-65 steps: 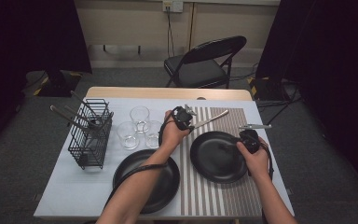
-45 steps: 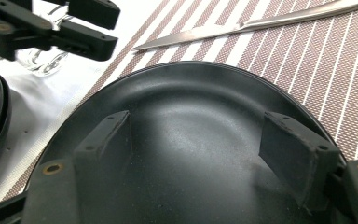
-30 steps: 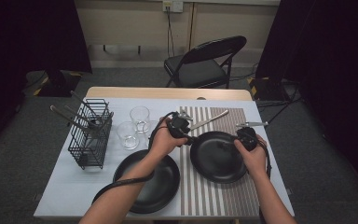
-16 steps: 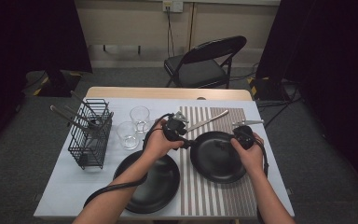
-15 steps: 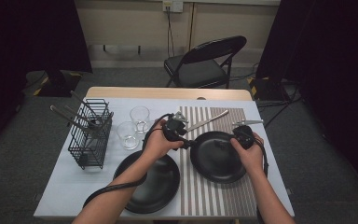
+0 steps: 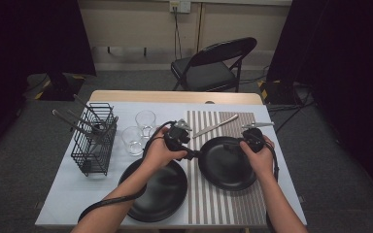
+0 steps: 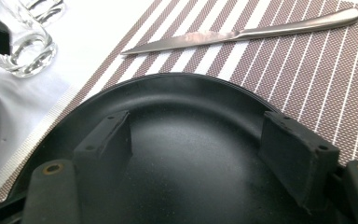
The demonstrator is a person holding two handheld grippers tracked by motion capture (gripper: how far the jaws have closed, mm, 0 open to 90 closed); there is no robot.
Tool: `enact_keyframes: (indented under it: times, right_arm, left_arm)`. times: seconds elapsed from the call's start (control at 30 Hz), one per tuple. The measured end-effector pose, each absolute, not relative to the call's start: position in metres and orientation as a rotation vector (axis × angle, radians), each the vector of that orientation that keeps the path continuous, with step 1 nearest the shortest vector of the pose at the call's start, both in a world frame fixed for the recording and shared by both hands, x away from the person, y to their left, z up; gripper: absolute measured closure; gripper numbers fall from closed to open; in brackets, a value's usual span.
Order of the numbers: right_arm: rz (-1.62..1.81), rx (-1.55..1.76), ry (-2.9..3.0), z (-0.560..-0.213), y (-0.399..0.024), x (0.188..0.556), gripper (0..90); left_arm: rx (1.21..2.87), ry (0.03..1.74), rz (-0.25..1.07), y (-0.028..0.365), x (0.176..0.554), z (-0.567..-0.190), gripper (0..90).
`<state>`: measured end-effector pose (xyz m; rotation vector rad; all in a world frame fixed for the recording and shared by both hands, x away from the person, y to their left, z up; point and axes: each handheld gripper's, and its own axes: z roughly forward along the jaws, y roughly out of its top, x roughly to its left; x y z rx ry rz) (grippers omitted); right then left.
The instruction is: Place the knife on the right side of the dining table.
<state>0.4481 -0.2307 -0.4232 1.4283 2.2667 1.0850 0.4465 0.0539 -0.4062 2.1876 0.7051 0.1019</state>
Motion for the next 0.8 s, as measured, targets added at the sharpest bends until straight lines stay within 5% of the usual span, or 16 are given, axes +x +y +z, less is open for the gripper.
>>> enact_keyframes:
  times: [0.8]
  right_arm:
    - [1.058, 1.43, 2.254, -0.419, -0.228, 0.457, 24.6]
  left_arm:
    - [2.196, 0.632, 0.03, 0.073, 0.415, -0.398, 20.3]
